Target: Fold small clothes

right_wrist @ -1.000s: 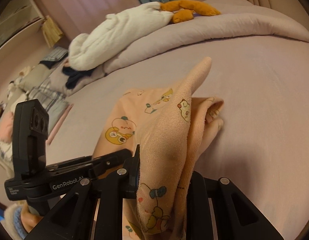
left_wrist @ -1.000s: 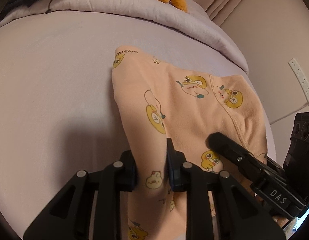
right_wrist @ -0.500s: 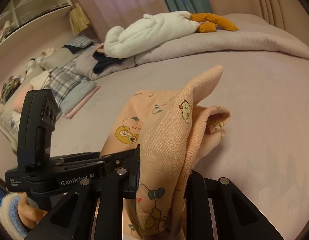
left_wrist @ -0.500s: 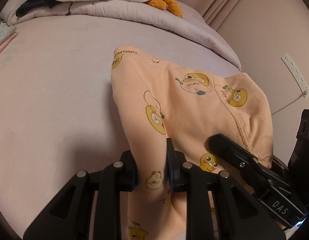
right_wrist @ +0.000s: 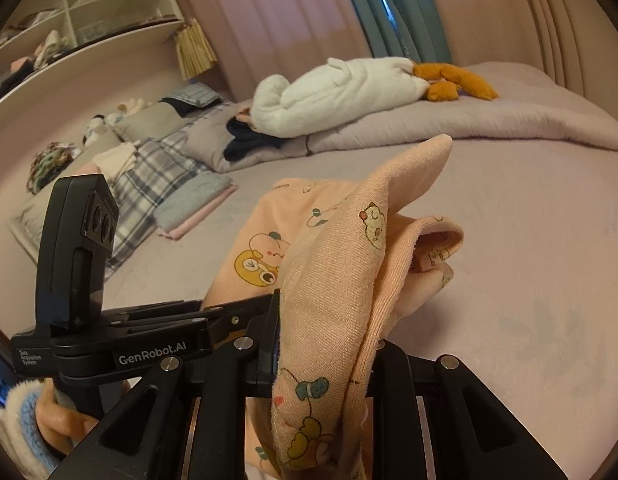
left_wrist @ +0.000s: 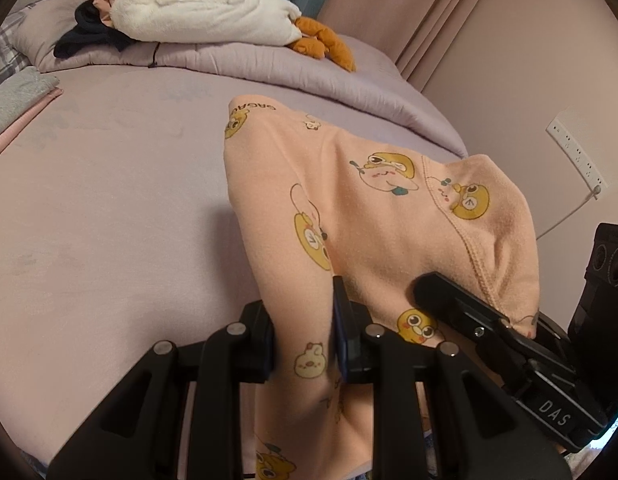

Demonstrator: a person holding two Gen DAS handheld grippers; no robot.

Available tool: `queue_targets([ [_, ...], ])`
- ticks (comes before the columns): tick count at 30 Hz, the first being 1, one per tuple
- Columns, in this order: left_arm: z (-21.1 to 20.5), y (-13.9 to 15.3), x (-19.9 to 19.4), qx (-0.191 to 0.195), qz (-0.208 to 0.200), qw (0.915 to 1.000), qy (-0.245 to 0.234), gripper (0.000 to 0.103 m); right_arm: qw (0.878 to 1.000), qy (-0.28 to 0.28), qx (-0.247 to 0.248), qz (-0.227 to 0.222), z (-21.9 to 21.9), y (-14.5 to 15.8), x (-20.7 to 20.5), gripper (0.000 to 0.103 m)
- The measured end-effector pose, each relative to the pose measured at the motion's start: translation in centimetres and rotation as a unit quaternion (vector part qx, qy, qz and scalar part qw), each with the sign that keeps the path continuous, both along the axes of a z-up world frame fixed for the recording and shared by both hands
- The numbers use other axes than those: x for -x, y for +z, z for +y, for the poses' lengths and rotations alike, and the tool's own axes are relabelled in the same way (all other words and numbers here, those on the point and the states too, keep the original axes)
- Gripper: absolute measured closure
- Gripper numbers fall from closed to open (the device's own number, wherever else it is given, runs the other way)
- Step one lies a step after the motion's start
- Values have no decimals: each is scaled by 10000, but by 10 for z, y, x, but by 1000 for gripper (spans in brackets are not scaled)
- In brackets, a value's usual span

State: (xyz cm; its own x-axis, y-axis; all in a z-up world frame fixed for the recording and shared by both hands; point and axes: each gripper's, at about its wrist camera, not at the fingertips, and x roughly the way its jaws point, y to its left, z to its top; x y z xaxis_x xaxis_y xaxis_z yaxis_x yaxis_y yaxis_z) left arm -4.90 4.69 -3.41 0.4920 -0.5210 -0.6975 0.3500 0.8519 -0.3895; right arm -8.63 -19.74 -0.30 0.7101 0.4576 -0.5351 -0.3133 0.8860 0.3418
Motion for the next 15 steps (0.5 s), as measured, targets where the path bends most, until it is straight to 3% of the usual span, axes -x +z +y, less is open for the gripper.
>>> queue_targets([
  [15,27,11,17,-36,-172,9995,263,80,9981,347,362,-350,31,8,11,81],
])
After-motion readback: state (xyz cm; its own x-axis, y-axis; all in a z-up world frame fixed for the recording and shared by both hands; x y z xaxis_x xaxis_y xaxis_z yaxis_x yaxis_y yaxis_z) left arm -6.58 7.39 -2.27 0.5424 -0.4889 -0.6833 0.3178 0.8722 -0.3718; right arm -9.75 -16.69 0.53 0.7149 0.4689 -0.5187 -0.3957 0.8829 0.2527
